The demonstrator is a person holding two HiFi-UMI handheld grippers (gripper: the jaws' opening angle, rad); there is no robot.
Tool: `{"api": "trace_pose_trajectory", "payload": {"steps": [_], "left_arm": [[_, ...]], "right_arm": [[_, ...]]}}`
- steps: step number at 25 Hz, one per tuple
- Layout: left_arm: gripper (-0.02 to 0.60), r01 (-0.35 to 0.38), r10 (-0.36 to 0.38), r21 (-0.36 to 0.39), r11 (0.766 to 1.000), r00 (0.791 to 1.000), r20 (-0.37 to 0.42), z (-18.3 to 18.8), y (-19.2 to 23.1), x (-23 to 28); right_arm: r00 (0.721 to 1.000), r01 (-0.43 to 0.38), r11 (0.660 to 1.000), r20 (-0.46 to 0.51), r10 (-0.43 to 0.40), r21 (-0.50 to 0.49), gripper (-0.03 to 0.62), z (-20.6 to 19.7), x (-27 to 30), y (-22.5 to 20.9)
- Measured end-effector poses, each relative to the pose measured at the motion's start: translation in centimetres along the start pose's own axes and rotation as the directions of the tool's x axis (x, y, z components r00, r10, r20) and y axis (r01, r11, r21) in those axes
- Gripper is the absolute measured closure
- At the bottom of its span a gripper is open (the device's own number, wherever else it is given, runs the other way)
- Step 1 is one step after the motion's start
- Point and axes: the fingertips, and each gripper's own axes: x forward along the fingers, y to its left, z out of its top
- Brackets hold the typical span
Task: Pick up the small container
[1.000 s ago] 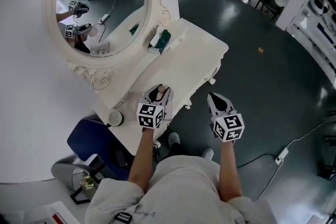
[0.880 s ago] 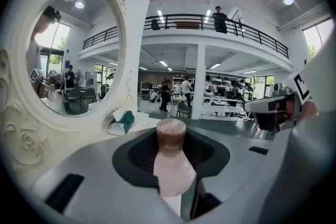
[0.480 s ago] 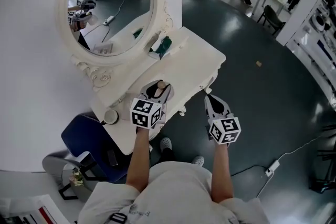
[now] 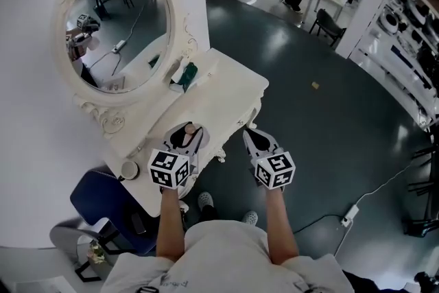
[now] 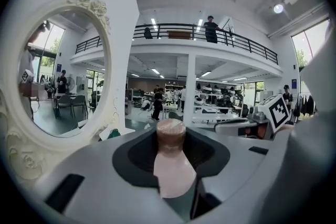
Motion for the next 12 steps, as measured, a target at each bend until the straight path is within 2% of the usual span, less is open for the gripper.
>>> {"api": "trace_pose_trajectory", "payload": {"steps": [12], "left_arm": [[0.426,0.012,-0.012,-0.006,1.000,1.000,0.014,-0.04,-0.33,0.86]], "right_arm": [[1.000,0.006,1.000,-0.002,-0.006,-0.001,0.579,0.14,0.24,-0.29]]}}
